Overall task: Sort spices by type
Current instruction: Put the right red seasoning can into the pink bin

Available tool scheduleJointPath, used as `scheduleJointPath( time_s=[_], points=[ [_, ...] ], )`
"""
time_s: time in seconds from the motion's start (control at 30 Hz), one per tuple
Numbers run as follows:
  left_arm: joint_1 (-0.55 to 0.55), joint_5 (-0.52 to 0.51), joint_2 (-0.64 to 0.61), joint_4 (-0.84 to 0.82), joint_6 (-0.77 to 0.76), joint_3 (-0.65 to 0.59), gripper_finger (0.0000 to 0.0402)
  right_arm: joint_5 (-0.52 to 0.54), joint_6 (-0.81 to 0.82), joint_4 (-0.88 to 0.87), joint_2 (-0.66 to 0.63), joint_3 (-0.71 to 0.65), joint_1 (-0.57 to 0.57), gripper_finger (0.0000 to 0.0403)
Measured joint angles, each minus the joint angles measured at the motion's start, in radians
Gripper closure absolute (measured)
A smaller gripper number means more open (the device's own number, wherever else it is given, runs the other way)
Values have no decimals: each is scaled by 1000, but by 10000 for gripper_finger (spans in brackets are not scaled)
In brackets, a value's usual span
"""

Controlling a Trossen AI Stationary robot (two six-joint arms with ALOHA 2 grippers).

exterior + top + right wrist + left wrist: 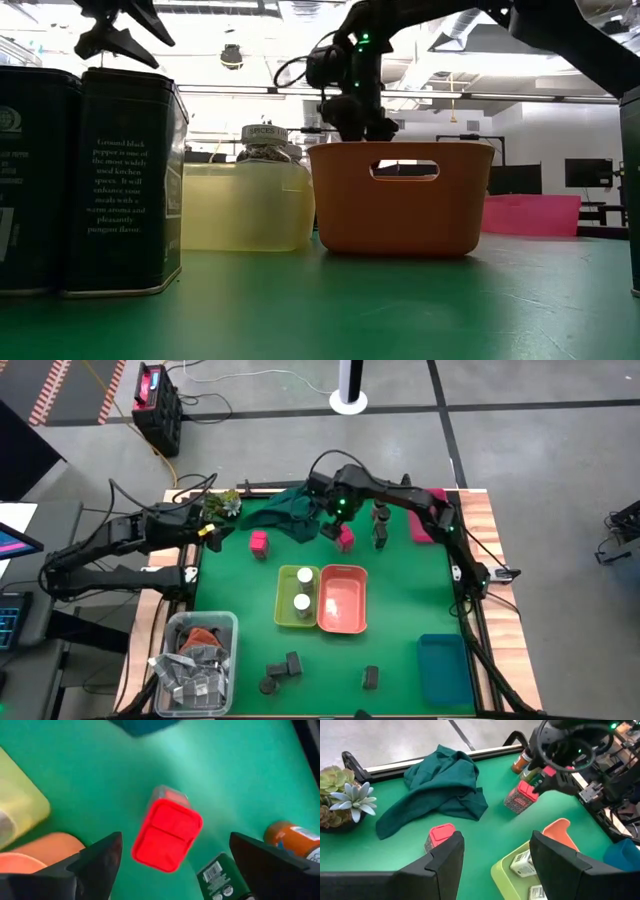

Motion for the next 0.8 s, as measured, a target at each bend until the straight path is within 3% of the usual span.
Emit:
scheduleJointPath(
  time_s=[0.57,0.67,0.8],
  points=[
    [0,27,1,-1,5,0,187,114,142,19,0,-2,28,13],
    [0,27,1,1,4,0,187,108,144,34,-11,-57,27,15],
    [0,41,1,1,-9,0,187,102,161,109,-112,-231,33,16]
  ],
)
